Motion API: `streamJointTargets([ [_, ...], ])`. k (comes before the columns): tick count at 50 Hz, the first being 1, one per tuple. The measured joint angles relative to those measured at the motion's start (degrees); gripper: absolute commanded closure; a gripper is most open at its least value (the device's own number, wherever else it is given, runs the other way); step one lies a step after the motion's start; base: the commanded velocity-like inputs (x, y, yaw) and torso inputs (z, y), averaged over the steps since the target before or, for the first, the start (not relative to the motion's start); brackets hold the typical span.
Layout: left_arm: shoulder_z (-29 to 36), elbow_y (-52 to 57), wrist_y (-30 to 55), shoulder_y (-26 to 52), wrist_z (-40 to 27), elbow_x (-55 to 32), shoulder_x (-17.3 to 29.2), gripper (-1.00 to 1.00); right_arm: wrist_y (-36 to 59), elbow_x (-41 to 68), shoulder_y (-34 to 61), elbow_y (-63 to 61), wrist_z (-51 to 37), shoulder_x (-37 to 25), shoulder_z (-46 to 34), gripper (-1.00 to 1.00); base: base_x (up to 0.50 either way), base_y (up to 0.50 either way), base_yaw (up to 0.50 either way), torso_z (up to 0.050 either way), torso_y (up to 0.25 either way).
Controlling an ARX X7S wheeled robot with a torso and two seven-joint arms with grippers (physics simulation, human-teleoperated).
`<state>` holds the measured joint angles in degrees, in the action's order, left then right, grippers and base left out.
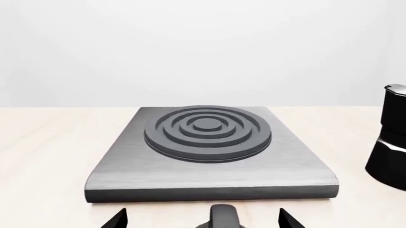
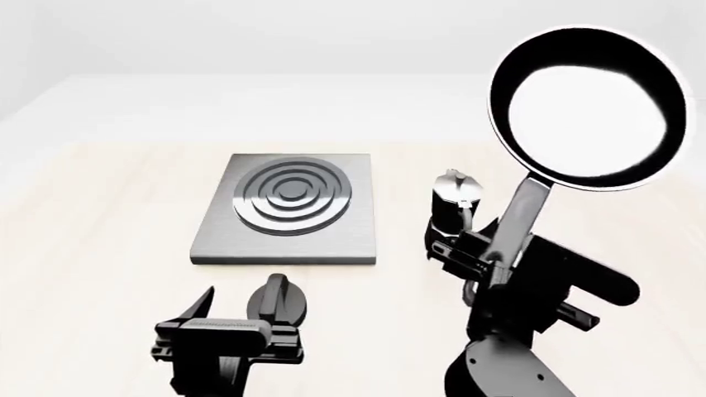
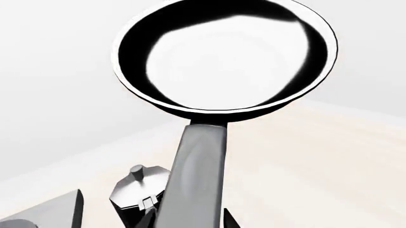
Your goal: Put the frying pan on the stove.
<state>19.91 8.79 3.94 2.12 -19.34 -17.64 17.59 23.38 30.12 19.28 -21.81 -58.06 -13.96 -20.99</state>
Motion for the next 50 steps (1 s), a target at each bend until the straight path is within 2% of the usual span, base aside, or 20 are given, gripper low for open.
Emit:
streamJointTargets([
  [50,0.5,2.1,0.8,-0.3,-1.2,-0.6,1.1,-1.00,-1.0,2.3,6.5,3.0,12.5,-2.5,-7.4,1.00,0.00,0.00,0.00,0.001,0.002],
])
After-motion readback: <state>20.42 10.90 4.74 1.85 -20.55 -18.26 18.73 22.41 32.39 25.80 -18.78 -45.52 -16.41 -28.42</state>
